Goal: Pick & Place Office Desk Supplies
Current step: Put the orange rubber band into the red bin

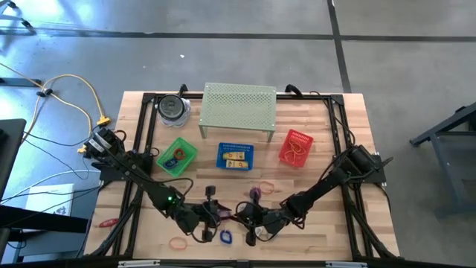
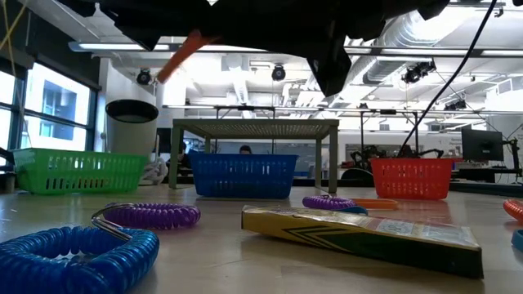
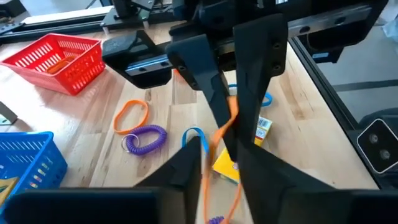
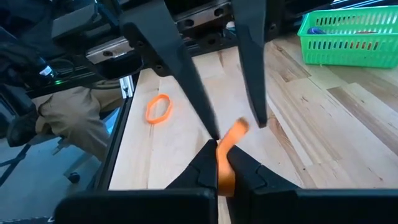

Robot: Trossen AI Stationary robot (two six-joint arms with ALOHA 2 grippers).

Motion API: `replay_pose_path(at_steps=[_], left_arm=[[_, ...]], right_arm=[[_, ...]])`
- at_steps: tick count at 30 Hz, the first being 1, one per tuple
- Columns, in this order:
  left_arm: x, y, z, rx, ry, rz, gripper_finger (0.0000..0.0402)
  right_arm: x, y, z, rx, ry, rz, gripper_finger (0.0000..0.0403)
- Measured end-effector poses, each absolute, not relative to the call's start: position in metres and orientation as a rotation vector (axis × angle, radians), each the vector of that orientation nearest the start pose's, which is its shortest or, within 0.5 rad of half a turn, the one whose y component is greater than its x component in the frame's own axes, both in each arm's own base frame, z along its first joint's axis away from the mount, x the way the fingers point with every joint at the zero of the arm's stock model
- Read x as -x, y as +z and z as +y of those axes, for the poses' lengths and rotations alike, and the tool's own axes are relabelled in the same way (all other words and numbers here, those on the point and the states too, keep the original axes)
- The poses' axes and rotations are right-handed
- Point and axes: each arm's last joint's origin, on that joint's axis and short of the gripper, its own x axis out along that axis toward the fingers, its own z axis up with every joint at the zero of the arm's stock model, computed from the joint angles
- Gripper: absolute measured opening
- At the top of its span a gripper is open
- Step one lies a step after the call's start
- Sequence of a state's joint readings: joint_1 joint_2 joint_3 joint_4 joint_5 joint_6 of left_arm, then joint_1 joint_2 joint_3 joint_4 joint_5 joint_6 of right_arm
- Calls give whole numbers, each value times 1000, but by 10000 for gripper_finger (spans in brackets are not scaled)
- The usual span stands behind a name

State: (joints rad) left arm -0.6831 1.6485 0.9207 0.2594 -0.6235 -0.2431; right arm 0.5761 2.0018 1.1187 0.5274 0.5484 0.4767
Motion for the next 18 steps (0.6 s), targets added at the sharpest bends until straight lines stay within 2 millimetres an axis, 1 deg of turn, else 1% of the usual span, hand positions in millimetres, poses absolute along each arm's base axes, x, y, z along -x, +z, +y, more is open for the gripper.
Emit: replay_pose_path(at_steps=[4,7,14,18], left_arm=[[-279,210,-205,-29,-13,353,140],[-279,211,-205,-22,-13,343,157],[-279,211,-205,-22,-9,341,164],[-279,211,-205,-22,-9,341,165]], right_arm=[[-359,159,215,-278,-48,307,4],[-358,157,215,-280,-57,329,3],[-352,148,216,-289,-86,412,3],[-347,148,220,-277,-109,418,3]])
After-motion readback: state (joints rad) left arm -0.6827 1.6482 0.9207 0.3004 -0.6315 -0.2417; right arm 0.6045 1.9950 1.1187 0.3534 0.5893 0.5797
